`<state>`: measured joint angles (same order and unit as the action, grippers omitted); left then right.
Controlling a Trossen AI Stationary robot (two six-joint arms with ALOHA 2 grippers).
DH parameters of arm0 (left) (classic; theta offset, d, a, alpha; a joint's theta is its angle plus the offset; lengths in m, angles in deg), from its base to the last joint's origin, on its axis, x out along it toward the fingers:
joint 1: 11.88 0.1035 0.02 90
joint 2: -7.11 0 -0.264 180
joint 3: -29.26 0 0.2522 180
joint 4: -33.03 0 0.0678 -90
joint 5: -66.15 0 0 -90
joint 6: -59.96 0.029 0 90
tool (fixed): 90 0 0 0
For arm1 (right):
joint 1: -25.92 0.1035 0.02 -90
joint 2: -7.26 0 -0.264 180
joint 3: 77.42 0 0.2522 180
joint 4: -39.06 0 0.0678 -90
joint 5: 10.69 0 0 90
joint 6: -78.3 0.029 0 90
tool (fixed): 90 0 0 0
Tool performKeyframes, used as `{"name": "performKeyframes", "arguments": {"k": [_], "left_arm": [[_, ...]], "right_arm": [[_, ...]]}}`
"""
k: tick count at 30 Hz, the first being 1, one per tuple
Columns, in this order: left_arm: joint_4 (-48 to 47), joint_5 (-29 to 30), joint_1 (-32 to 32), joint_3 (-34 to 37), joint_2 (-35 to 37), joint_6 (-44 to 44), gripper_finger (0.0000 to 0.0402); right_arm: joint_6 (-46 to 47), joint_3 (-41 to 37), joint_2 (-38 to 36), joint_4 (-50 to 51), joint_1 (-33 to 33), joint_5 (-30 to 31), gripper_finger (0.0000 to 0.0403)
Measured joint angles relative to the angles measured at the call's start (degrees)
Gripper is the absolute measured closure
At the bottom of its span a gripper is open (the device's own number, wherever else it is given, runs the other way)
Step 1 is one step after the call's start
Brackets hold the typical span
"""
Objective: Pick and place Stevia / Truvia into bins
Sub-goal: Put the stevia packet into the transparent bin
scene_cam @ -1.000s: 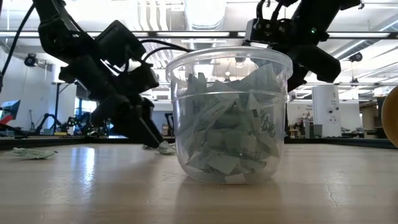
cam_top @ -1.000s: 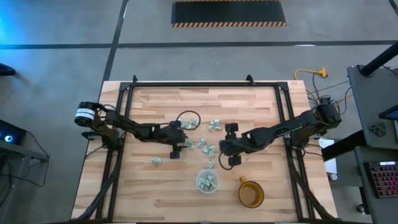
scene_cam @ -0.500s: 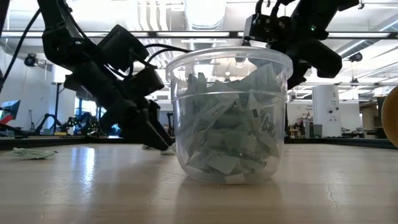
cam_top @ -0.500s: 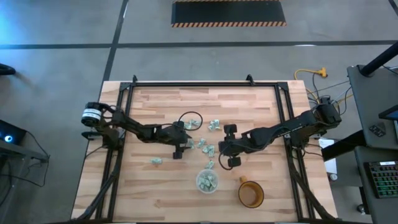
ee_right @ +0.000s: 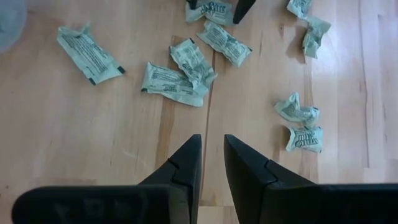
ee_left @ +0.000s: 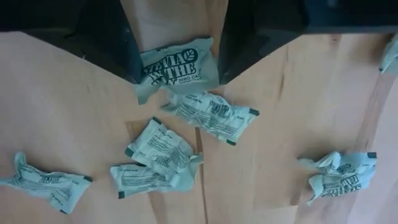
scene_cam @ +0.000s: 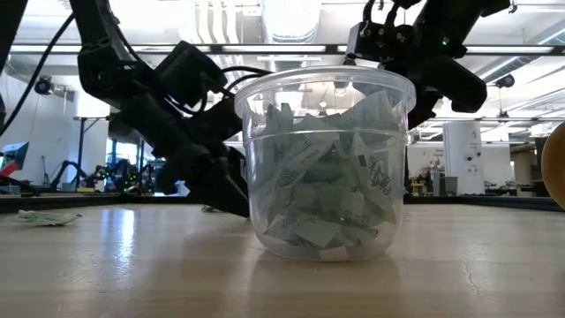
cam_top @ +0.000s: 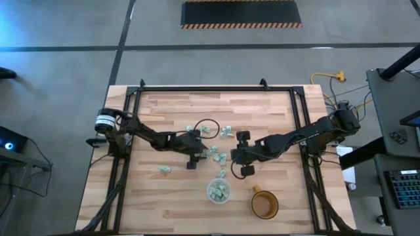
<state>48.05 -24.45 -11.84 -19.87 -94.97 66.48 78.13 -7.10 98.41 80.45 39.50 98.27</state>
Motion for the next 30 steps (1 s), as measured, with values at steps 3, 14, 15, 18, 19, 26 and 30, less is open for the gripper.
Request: {"name": "performKeyframes", "arguments": {"k": [3, 14, 15, 18, 19, 26, 30], "left_arm": [[-1.3, 0.1, 0.0, 0.1, 1.0, 0.0, 0.0232], [-8.6, 0.6, 0.0, 1.0, 5.8, -0.1, 0.0311], [-9.4, 0.6, 0.0, 1.2, 6.4, -0.1, 0.0316], [-10.3, 0.7, -0.1, 1.6, 8.2, -0.7, 0.0327], [-10.5, 0.6, -0.1, 1.8, 9.1, -1.4, 0.033], [-12.3, -0.5, -0.8, 2.4, 14.3, -1.7, 0.0344], [-11.3, -5.4, -1.8, 2.1, 16.3, -2.1, 0.0348]], "right_arm": [[0.0, 0.0, 0.0, 0.0, 0.0, 0.0, 0.0343], [0.2, -0.2, 0.0, 0.0, 0.0, 0.0, 0.0343], [0.2, -0.2, 0.0, 0.0, 0.0, 0.0, 0.0342], [0.2, -0.2, 0.0, -0.1, 0.0, 0.0, 0.0342], [0.2, -0.2, 0.0, -0.1, 0.0, 0.0, 0.0342], [0.2, -0.2, 0.0, -0.2, 0.0, 0.0, 0.0342], [0.1, -0.3, 0.0, -0.3, 0.0, 0.0, 0.0342]]}}
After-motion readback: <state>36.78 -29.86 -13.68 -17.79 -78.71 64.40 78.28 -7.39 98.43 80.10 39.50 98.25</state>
